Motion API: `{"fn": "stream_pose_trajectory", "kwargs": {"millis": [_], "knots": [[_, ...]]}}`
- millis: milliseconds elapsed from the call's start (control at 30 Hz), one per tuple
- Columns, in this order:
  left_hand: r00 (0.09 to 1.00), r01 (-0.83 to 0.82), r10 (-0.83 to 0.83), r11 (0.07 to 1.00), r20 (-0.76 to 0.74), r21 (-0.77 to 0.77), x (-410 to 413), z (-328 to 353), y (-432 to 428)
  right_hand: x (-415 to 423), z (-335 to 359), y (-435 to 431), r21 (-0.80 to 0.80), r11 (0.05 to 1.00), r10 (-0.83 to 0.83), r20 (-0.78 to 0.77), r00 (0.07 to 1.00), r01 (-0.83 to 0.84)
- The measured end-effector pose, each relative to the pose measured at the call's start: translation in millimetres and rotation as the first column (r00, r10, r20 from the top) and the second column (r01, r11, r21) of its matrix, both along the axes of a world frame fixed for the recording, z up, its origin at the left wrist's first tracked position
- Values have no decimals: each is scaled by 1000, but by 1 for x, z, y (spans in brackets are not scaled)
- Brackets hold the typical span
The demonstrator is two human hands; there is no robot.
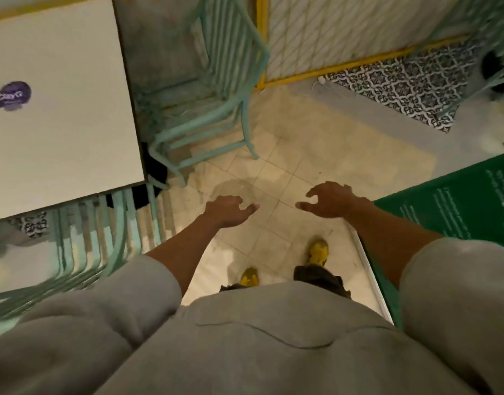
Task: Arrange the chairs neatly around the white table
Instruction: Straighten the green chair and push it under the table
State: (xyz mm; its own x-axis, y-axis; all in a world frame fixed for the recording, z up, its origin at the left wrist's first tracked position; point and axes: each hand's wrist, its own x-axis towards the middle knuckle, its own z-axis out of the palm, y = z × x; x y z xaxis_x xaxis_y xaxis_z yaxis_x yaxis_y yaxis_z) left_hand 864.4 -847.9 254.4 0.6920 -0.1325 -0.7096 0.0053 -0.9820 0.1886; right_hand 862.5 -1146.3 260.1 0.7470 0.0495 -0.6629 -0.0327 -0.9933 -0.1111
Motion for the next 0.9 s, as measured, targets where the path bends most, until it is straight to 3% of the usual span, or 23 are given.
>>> {"fn": "stream_pose_trajectory", "kwargs": {"millis": [200,300,500,733,900], "knots": [[965,-262,262,965,-14,0,62,0,-19,143,-18,-5,111,958,270,-34,962,-265],[884,-467,467,884,10,-34,94,11,-36,210,-11,-12,88,915,396,-2,918,-395],[717,-691,697,714,19,-113,143,29,-85,336,25,-23,26,779,619,129,775,-626],[584,-791,811,581,48,-194,247,33,-93,481,72,39,-6,625,747,296,595,-781],[604,-760,795,596,57,-259,341,32,-73,557,93,80,4,570,770,344,537,-821]]}}
